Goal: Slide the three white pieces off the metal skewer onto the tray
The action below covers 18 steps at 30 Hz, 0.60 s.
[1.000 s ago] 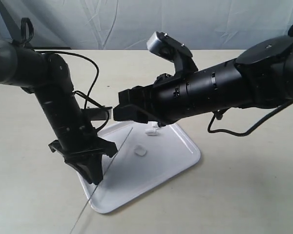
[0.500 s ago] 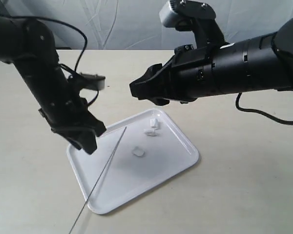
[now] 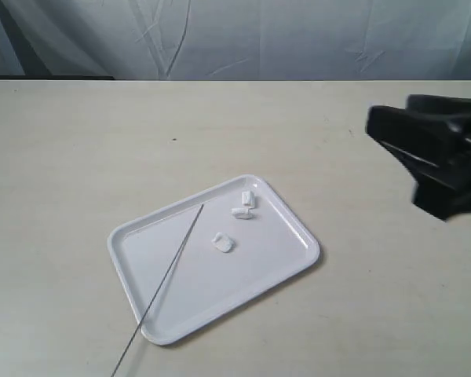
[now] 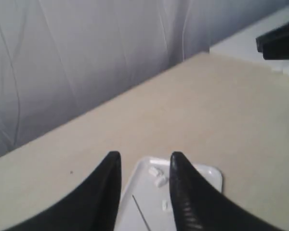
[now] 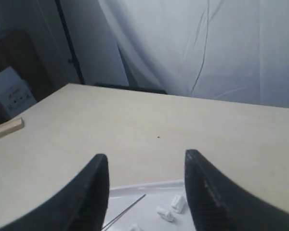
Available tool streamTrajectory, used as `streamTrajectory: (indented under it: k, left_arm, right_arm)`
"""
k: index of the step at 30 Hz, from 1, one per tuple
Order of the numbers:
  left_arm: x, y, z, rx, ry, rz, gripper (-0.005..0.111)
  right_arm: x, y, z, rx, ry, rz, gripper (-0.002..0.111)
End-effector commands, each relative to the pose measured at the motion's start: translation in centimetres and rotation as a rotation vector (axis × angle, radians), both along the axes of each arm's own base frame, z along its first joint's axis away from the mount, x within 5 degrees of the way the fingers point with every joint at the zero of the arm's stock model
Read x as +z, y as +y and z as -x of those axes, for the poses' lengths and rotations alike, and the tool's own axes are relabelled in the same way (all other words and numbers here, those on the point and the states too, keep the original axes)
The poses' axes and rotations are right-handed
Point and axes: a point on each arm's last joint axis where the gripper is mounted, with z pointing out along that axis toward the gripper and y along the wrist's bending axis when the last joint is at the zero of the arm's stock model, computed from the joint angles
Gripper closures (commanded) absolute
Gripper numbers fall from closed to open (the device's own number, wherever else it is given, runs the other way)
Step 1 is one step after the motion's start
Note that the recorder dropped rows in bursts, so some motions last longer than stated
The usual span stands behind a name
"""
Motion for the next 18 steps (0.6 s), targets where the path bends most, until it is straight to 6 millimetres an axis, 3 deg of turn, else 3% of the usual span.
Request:
streamTrajectory:
  k: [1,4,9,18]
  left_arm:
    - [-2.9,2.5,3.8,0.097,-0.14,0.321,0.073]
    - [-4.2,2.0,3.4,0.074,-0.033,0.311,0.073]
    - [-5.1,1.8,3.1,0.071,0.011,0.219,0.073]
    - [-5.3,1.7,3.1,0.067,0.024,0.192,0.073]
  right_arm:
    - [-1.7,-2.7,3.6,-0.017,-0.084,-0.081,0.061]
    - [-3.4,-3.0,5.2,0.054,-0.044,-0.117,0.061]
    - [-4.9,-3.0,5.3,0.062,-0.004,-0.093,0.061]
    - [-5.3,-3.0,5.4,0.066,0.005,-0.083,0.061]
